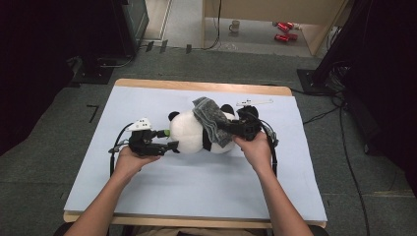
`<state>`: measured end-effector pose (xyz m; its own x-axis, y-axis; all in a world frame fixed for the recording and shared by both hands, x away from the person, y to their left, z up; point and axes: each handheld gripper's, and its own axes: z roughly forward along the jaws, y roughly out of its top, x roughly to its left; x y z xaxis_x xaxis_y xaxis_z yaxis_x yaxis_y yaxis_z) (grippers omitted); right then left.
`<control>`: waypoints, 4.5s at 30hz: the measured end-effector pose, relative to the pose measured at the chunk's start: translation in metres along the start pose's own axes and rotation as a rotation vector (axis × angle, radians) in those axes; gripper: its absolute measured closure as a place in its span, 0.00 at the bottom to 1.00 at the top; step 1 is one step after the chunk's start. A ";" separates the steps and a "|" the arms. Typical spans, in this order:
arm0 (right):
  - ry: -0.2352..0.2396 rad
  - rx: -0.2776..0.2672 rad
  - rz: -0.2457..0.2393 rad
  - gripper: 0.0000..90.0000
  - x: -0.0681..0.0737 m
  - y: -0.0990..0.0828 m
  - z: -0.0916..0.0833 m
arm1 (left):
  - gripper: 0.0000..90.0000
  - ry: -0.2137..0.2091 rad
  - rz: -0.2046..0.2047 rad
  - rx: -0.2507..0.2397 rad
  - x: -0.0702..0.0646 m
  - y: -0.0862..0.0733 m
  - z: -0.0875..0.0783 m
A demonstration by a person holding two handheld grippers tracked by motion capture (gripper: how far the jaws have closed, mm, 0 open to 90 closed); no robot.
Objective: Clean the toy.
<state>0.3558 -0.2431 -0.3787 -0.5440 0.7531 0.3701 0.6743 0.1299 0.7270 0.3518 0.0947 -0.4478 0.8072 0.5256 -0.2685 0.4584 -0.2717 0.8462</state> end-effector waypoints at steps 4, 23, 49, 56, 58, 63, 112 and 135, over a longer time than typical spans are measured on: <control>0.001 -0.002 0.000 0.87 0.001 0.000 0.001 | 0.35 0.024 -0.009 -0.004 -0.001 -0.001 0.009; 0.118 -0.045 -0.069 0.87 0.062 0.003 0.027 | 0.74 0.096 0.011 -0.021 -0.020 0.009 0.009; -0.046 -0.010 -0.005 0.87 0.002 0.000 0.004 | 0.79 0.108 -0.021 0.021 -0.010 0.010 0.007; -0.050 -0.013 0.054 0.87 -0.018 0.000 -0.012 | 0.80 0.106 -0.024 0.027 -0.008 0.010 0.006; -0.054 -0.012 0.064 0.87 -0.023 -0.001 -0.016 | 0.80 0.106 -0.027 0.029 -0.007 0.009 0.006; -0.065 -0.012 0.100 0.87 -0.037 -0.004 -0.022 | 0.80 0.104 -0.034 0.028 -0.006 0.009 0.006; -0.003 0.041 -0.017 0.88 0.014 0.000 0.012 | 0.81 0.113 -0.015 0.030 -0.013 0.012 0.005; -0.009 -0.115 0.047 0.88 -0.007 0.016 -0.052 | 0.92 -0.147 -0.328 -0.067 0.001 0.015 -0.003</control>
<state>0.3444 -0.2804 -0.3394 -0.5082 0.7624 0.4007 0.6370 0.0196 0.7706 0.3585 0.0933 -0.4337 0.6685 0.4533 -0.5896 0.6803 -0.0523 0.7311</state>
